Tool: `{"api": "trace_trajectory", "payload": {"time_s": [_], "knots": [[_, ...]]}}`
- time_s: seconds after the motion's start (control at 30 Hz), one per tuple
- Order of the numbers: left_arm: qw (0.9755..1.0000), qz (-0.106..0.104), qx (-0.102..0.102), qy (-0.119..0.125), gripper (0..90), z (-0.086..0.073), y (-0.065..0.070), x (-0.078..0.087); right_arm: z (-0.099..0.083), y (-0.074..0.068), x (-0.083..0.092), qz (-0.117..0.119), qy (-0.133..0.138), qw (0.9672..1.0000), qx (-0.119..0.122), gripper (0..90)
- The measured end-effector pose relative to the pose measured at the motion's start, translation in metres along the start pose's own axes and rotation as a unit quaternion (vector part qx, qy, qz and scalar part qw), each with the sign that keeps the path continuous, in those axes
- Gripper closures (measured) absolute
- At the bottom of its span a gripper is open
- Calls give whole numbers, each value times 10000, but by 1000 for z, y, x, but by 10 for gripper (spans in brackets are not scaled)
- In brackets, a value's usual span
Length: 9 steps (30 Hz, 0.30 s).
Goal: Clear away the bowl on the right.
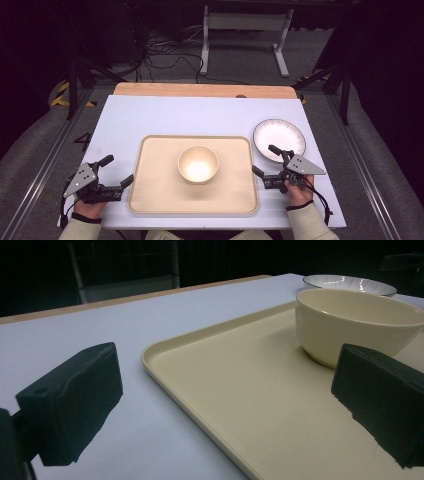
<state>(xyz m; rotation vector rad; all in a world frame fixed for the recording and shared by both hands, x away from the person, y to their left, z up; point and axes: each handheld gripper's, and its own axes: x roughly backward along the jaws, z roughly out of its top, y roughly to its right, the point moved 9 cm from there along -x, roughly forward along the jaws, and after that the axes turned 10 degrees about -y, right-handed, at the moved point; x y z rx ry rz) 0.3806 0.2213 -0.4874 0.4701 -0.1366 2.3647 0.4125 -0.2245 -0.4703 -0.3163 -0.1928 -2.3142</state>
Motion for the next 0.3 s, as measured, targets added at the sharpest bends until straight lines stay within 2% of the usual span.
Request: {"api": "trace_trajectory", "payload": {"time_s": [0.3], "knots": [[10000,-18,-6,-7,7,0,0,0,0,1,1,-6,38,10000,-37,42]]}}
